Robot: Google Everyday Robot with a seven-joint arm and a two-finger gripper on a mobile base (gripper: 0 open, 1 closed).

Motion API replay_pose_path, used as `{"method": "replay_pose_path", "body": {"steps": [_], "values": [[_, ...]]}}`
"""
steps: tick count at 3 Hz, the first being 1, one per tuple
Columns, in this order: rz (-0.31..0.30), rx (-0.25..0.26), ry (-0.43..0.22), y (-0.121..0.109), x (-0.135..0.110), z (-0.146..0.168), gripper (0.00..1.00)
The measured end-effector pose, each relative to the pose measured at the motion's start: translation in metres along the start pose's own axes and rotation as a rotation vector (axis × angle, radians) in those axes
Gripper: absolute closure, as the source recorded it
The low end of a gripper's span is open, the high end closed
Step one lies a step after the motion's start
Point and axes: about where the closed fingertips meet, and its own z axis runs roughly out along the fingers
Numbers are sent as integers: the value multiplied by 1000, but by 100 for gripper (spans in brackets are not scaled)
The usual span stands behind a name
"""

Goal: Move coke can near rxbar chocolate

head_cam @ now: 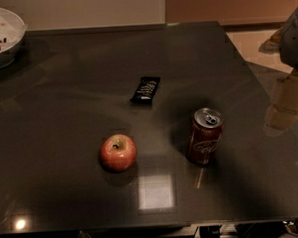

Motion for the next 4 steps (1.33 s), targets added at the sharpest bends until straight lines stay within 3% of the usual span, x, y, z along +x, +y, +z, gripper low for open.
{"method": "replay_pose_path", "body": {"steps": [2,4], "values": [[3,1,-14,0,-3,2,0],[-19,-59,-160,21,-24,27,0]]}}
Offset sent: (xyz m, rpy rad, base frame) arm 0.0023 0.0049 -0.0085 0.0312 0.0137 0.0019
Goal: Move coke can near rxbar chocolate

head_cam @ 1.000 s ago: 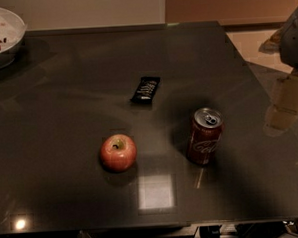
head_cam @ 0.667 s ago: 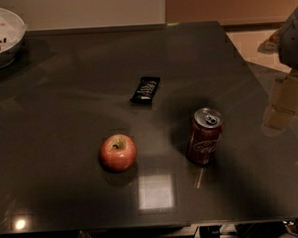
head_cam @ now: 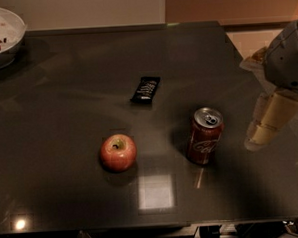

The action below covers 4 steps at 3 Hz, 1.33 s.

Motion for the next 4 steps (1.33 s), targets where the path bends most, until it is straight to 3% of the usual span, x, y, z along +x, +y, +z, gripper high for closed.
{"method": "replay_pose_path", "body": {"steps": [2,3,4], "values": [[-34,-93,-168,26,-26,40,0],[-39,-116,-193,27,-30,52,0],[-42,-134,-202,28,-35,64,14]]}}
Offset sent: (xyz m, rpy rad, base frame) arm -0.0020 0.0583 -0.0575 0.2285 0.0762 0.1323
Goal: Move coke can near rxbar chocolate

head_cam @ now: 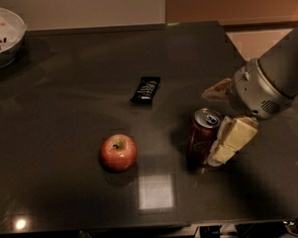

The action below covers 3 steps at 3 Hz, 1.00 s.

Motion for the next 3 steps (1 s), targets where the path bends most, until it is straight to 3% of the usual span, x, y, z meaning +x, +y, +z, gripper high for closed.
{"method": "replay_pose_path", "body": {"steps": [2,3], "values": [[-9,-20,-14,-1,-6,9,61],[-30,-3,-28,-15,-22,4,85]]}}
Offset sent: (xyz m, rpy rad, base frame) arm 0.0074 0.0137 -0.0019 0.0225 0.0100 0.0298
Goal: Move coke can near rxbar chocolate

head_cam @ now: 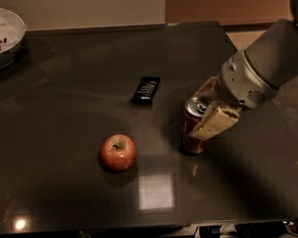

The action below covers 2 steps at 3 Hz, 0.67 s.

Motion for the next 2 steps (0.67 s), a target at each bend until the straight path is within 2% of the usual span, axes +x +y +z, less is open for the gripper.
{"method": "replay_pose_path", "body": {"steps": [1,2], "values": [[-21,34,-14,-29,-21,-3,100],[-19,56,-33,-62,-38,1,100]]}}
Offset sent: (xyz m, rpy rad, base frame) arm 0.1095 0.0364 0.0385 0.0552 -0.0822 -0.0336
